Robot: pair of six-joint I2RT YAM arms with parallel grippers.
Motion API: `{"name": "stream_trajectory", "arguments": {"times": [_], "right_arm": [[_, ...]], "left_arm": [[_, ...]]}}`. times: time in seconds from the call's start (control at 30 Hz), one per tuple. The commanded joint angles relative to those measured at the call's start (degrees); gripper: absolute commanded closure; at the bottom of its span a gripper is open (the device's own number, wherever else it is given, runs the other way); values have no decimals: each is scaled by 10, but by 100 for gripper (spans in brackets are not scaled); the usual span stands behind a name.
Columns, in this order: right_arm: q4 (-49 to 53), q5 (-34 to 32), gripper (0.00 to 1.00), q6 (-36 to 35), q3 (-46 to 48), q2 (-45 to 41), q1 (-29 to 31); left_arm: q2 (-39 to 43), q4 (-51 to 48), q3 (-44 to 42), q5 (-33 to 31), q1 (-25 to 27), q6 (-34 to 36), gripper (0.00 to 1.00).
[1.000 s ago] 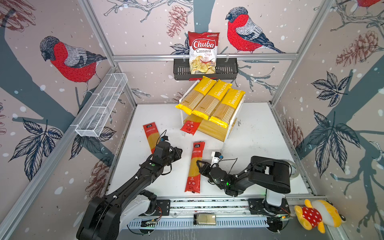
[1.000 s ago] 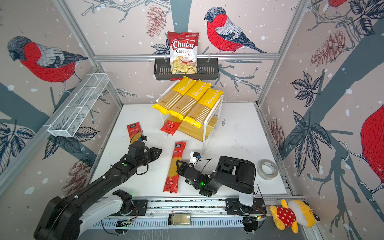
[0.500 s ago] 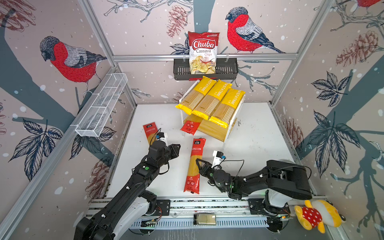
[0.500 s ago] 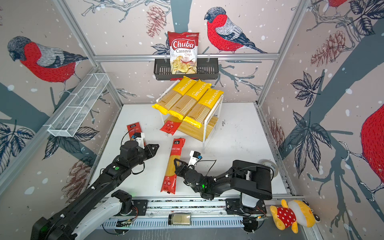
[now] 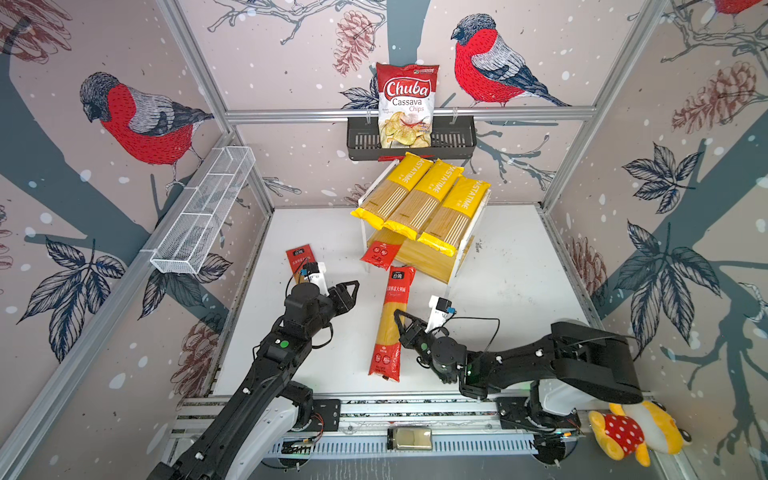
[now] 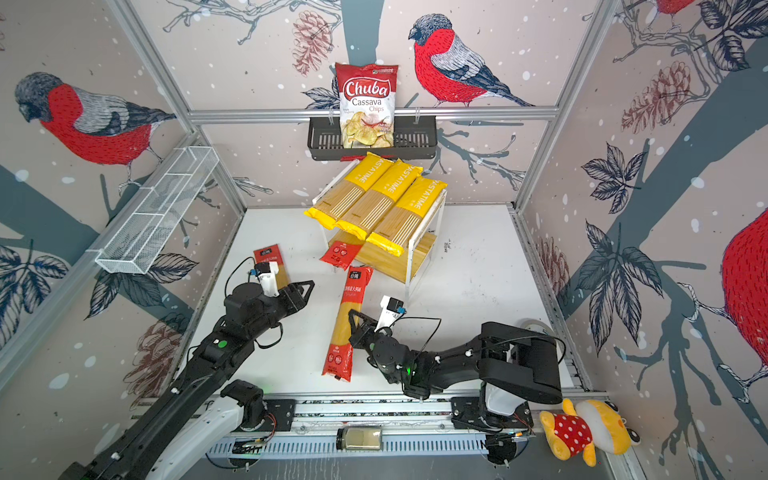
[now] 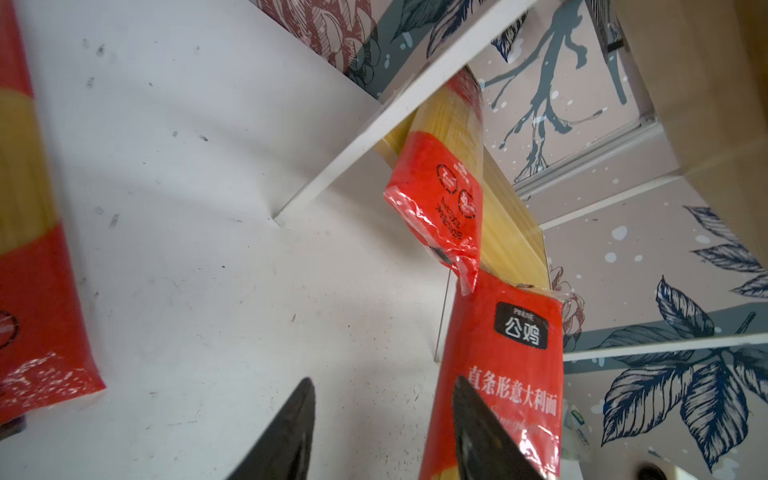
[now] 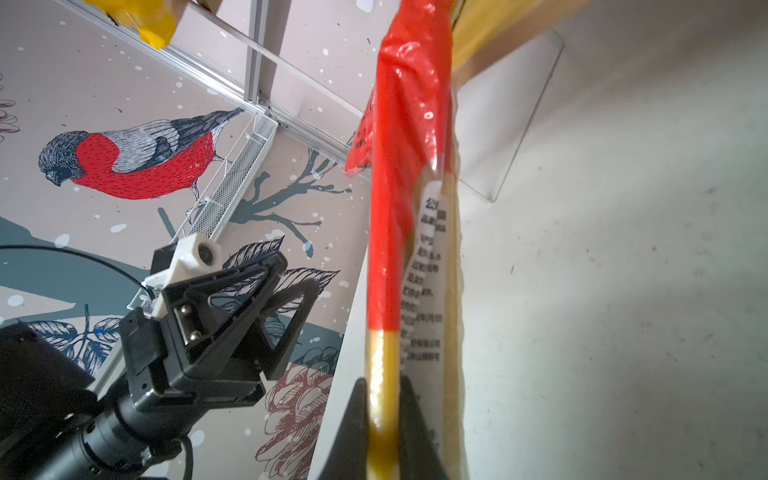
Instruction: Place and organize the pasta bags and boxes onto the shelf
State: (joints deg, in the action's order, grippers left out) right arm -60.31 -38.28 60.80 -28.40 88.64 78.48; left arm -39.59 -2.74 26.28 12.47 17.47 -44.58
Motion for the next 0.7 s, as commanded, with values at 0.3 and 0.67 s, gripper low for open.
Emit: {"name": "stream_trajectory", "arguments": {"times": [0.3,0.67], "right_arm": [[-137,-8,100,-63,-26,-60,-67],[-220,-23,100,-31,-61,-3,-114]], "left_arm": [[64,301,-132,166,-55,-210,27],[125,373,-225,-22,156,-260,17]]}}
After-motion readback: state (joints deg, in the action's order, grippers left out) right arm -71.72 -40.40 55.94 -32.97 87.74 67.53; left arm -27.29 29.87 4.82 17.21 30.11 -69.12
